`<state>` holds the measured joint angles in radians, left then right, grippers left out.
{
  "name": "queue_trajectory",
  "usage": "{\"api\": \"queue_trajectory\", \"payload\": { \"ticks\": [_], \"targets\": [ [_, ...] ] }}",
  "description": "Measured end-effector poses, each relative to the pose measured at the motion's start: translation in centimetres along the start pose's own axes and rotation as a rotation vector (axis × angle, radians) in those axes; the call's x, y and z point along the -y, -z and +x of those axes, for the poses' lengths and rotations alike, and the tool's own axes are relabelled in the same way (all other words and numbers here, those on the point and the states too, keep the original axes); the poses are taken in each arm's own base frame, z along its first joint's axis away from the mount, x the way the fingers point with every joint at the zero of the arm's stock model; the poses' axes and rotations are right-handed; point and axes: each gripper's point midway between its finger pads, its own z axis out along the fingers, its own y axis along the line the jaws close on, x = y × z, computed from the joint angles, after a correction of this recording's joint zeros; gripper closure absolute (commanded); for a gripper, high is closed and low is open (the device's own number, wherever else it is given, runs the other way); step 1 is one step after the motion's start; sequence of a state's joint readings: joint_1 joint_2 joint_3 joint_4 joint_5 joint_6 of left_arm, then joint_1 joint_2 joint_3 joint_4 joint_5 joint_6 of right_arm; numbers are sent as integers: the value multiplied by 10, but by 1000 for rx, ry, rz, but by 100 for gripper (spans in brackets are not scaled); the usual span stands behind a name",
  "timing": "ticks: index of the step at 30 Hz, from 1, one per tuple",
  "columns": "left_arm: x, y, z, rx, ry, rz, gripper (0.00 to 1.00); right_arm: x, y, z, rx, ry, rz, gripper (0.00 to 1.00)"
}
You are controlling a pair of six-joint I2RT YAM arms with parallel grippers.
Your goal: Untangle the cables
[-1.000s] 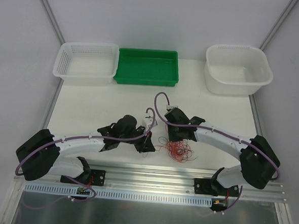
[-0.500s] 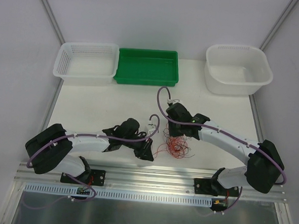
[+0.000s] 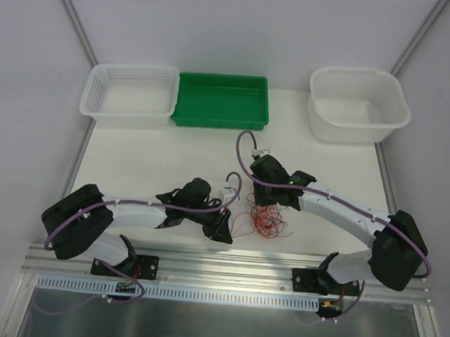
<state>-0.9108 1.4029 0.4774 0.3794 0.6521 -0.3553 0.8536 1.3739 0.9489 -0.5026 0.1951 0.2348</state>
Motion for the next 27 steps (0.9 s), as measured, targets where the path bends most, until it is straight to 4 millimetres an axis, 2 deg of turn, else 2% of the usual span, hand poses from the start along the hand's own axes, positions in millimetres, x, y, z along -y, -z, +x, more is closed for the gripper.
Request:
{"api": "queue_trajectory", "payload": {
  "ticks": [1,5,13,16,22,27],
  "targets": [
    [0,0,0,0,1,0,90,0,0,0,0,0,0,99],
    [-1,-1,0,-1,3,-2,100,0,0,0,1,0,0,99],
    [-7,-1,-1,15,1,-35,100,6,2,-2,5,-1,12,99],
    [-13,2,-1,32,1,-78,100,22,10,-13,37,-34,32,99],
    [-21,18,-16,122,-29,-188,100,73,41,-43,163,-175,100,99],
    [-31,36,-26,209,-43,-282,100,98,61,-47,230,-242,139,99]
  ]
}}
